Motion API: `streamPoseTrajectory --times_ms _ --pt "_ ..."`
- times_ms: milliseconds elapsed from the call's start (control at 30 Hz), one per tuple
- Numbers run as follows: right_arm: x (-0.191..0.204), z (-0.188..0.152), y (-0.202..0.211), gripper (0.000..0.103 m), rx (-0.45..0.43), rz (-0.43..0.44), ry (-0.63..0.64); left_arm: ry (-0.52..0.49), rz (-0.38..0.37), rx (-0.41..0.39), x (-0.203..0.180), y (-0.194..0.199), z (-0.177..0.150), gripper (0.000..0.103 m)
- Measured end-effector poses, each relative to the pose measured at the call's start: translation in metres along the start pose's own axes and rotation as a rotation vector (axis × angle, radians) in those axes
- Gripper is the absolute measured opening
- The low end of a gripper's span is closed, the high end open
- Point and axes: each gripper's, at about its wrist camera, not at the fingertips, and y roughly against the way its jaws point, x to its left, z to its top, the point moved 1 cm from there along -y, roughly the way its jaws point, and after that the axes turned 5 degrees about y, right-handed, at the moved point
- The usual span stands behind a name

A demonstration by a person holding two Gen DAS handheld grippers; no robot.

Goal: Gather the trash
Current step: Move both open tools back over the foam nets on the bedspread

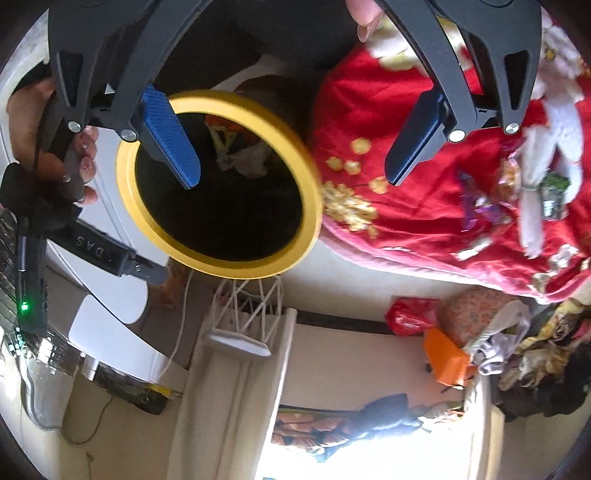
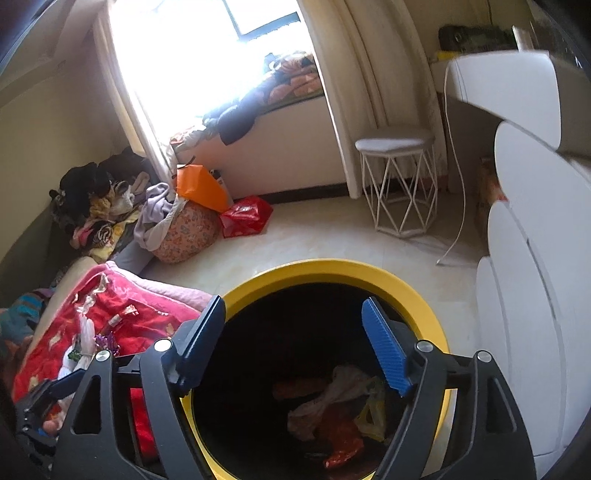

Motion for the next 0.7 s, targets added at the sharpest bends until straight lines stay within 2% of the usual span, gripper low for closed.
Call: streamPoseTrajectory --times_ms 133,333,700 --pt "0.016 0.003 0.009 0.080 -0.035 -0.003 0.035 0.024 0.030 -0.041 0.018 0.022 0.000 0.092" --pt "0.039 0.003 0.015 0.081 -0.035 0.017 0.070 0.059 0.081 -0.099 0.043 0.052 0.000 0.092" --pt "0.084 0.003 0.027 0.083 -0.037 0.077 0.146 0.091 0.148 -0.152 0.077 0.087 -0.003 0.092"
